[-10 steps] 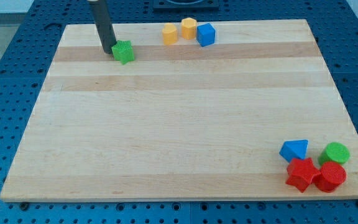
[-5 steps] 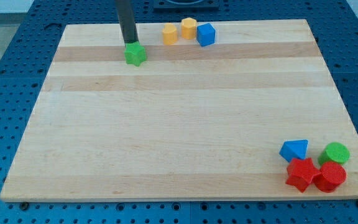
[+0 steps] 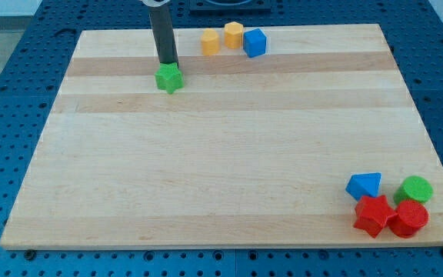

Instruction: Move the green star to the center

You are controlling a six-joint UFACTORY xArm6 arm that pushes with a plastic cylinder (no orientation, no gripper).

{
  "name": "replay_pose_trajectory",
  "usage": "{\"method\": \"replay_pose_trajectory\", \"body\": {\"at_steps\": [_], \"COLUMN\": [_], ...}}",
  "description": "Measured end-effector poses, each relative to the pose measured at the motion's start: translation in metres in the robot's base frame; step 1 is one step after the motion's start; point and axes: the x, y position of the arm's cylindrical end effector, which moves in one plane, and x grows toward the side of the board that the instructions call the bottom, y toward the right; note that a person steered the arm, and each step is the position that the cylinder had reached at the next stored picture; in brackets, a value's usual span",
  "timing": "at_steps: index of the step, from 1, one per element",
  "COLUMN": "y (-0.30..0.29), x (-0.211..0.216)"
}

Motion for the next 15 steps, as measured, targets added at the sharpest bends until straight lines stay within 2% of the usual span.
{"method": "replay_pose_trajectory", "body": {"at_steps": [2,3,9,12,15], "y": [-0.018,-0.017,0.038,0.0,0.0], "x": [0.0,0.015,0.056,0.057,0.067]}}
